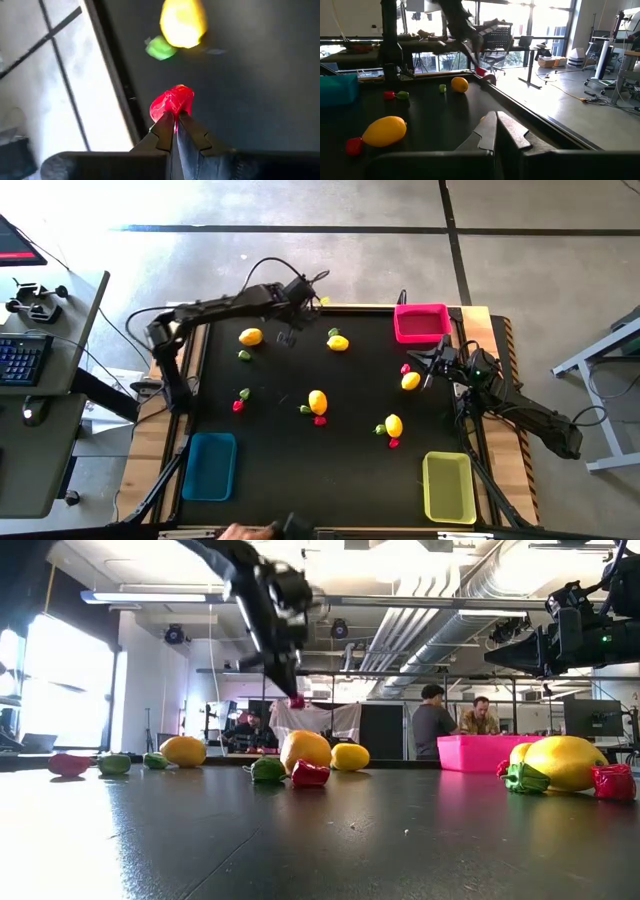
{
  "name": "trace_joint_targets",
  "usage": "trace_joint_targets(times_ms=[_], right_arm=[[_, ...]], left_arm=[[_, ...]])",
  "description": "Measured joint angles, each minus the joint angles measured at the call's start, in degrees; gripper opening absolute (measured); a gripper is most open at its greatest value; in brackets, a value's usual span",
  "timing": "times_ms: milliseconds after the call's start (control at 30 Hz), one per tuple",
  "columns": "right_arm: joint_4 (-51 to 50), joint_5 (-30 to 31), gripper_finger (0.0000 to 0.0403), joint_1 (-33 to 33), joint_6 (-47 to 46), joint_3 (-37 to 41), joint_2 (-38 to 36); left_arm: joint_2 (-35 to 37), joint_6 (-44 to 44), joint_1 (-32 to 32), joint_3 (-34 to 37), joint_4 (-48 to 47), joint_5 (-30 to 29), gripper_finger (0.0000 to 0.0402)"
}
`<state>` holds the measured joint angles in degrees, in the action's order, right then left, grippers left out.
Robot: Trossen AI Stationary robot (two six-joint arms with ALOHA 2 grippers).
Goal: Sort produce into baskets
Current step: Put the red chilli pepper into the blue bin
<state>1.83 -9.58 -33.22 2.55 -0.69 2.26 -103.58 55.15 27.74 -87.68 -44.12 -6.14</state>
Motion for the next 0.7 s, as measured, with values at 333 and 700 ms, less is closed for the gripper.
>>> trace_joint_targets(times_ms=[333, 700], right_arm=[[0.0, 0.0, 0.0, 0.0, 0.0, 0.0, 0.0], [0.0, 0.0, 0.0, 0.0, 0.0, 0.0, 0.0]], left_arm=[[11.0, -25.2, -13.3, 0.0, -15.3, -0.4, 0.0], [13.0, -55.1, -32.0, 0.0, -38.9, 4.7, 0.0]])
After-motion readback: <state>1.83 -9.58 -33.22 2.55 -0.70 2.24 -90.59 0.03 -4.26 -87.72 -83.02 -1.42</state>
